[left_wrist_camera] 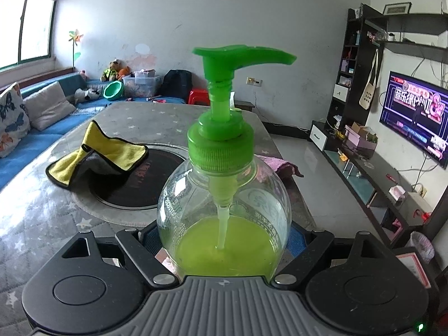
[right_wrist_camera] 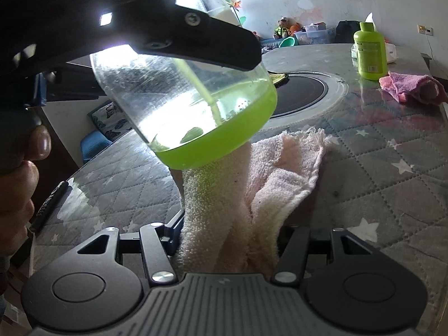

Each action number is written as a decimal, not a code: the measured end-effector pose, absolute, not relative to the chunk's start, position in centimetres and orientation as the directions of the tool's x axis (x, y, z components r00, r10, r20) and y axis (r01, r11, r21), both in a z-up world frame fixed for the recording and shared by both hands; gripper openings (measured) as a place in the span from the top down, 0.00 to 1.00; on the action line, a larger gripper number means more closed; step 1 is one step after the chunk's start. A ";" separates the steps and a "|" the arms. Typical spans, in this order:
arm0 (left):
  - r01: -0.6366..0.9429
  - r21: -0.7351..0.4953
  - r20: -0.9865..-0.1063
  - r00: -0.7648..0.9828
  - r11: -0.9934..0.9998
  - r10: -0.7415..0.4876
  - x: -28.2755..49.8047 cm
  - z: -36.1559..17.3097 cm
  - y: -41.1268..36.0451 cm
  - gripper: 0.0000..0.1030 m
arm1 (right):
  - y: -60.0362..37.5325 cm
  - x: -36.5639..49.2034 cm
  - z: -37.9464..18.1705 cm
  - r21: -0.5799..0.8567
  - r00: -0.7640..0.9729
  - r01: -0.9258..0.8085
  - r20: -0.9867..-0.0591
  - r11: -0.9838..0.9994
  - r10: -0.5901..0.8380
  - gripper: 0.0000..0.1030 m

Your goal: Clean container

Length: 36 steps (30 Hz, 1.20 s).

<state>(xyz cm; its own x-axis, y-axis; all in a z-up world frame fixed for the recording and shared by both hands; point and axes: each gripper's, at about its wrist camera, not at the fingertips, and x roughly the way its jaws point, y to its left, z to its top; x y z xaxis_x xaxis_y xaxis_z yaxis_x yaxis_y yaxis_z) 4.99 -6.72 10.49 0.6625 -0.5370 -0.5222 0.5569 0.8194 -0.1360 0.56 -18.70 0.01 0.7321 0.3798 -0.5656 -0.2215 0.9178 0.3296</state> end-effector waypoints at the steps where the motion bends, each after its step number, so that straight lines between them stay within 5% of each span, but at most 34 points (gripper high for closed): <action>1: 0.557 -0.149 -0.524 0.656 0.817 -0.543 5.2 10.4 -6.7 0.16 | -18.7 0.5 0.0 0.329 0.733 -0.222 -0.565 0.918 0.380 0.45; 8: 0.568 -0.191 -0.545 0.617 0.800 -0.568 5.7 10.2 -7.2 0.16 | -18.9 0.5 0.0 0.340 0.731 -0.222 -0.563 0.914 0.386 0.45; 23: 0.542 0.052 -0.584 0.698 0.839 -0.415 5.4 6.9 -7.4 0.15 | -18.8 0.4 -0.1 0.325 0.728 -0.239 -0.563 0.915 0.390 0.45; 36: 0.432 -0.032 -0.586 0.723 0.901 -0.367 6.6 6.9 -2.3 0.16 | -18.8 0.2 -0.2 0.313 0.729 -0.249 -0.563 0.917 0.390 0.45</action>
<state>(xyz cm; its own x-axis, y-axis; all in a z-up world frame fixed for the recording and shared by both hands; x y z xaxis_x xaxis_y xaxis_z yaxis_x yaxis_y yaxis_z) 6.63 -2.28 6.86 0.7228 -0.3666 -0.5858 0.4316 0.9015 -0.0316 0.15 -18.83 -0.23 0.7291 0.3897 -0.5626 -0.2488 0.9167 0.3125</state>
